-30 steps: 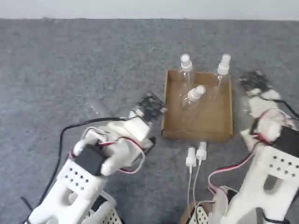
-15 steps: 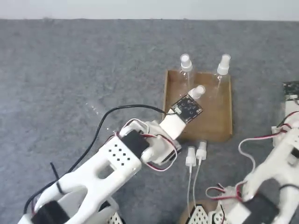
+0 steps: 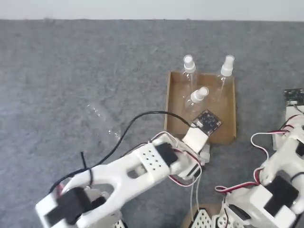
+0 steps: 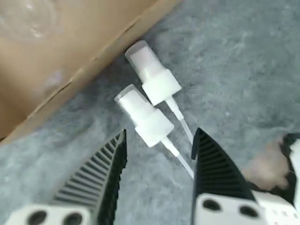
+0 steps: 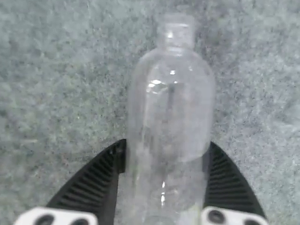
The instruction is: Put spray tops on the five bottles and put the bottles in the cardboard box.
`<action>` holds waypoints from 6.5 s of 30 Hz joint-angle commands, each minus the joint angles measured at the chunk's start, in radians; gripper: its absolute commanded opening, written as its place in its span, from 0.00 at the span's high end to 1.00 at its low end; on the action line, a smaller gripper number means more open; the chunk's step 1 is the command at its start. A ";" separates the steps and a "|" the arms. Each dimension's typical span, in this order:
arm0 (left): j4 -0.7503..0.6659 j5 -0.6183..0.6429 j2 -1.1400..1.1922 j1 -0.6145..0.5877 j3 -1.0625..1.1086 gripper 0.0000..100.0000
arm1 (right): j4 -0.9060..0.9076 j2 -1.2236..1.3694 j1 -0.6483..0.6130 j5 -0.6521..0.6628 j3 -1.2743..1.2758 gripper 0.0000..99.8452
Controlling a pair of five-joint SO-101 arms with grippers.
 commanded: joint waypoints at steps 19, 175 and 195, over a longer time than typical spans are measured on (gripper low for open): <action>-0.020 -0.068 0.129 -0.100 -0.004 0.89 | -0.018 -0.016 0.013 -0.006 -0.005 0.76; -0.034 0.040 0.419 -0.002 -0.355 0.79 | -0.018 -0.016 0.154 0.081 -0.043 0.76; 0.006 -0.097 0.149 -0.006 -0.116 0.92 | -0.018 -0.018 0.154 0.081 -0.043 0.76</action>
